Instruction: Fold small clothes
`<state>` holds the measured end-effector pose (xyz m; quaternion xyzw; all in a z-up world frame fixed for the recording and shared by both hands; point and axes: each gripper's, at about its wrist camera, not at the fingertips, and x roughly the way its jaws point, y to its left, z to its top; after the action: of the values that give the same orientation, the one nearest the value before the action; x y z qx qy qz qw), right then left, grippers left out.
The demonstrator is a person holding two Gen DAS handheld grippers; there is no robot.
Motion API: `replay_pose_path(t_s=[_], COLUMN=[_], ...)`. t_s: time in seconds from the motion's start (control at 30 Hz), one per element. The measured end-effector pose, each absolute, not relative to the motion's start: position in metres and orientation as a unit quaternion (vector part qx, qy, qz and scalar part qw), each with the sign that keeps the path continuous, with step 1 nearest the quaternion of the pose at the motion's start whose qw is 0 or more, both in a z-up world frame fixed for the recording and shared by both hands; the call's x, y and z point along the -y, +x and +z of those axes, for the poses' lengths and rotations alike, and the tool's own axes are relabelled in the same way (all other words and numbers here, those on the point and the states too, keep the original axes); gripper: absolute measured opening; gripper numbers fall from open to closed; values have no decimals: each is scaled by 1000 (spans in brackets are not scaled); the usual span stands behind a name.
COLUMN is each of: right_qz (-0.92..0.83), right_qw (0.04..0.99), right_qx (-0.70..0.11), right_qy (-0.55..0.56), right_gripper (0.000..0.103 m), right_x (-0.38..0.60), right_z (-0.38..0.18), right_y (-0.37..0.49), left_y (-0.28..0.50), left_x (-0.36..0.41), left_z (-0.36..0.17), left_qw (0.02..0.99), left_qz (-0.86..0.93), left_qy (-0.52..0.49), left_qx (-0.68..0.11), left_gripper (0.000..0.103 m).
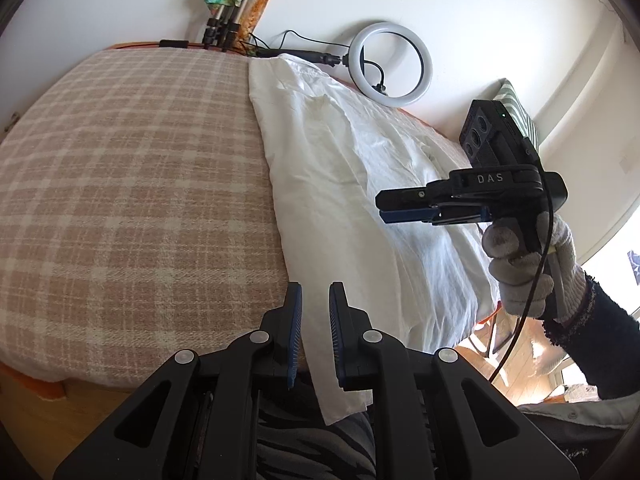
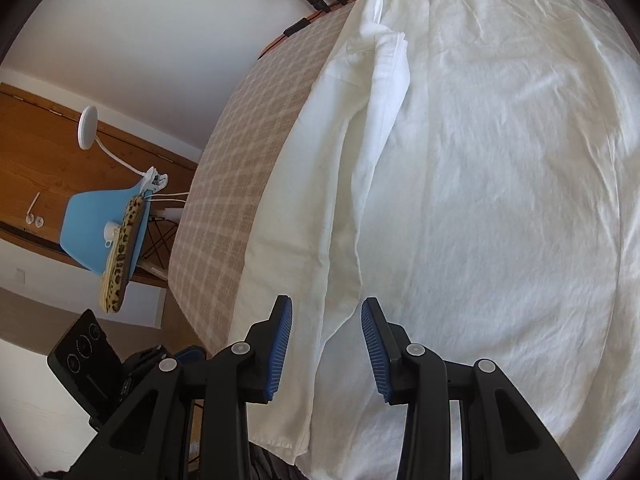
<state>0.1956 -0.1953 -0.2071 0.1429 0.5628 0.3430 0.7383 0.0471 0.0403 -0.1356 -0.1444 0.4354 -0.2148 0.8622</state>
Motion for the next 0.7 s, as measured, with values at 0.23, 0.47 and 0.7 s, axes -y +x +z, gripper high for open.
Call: replay_pose_path(t_s=[0.23, 0.47, 0.7], right_qz=[341, 343, 349], right_qw=[749, 760, 758], right_qx=[-558, -543, -531], right_qy=[106, 99, 145], right_gripper=[37, 1, 0], right_x=[187, 185, 207], right_z=[-209, -200, -190], right_y=[159, 148, 135], left_y=[50, 52, 65], left_x=[-30, -25, -17], left_z=[-144, -135, -126], left_qw=[856, 864, 872], left_qz=[-219, -223, -226], left_qy=[-138, -125, -111], left_qx=[-447, -435, -420], left_gripper=[12, 12, 12])
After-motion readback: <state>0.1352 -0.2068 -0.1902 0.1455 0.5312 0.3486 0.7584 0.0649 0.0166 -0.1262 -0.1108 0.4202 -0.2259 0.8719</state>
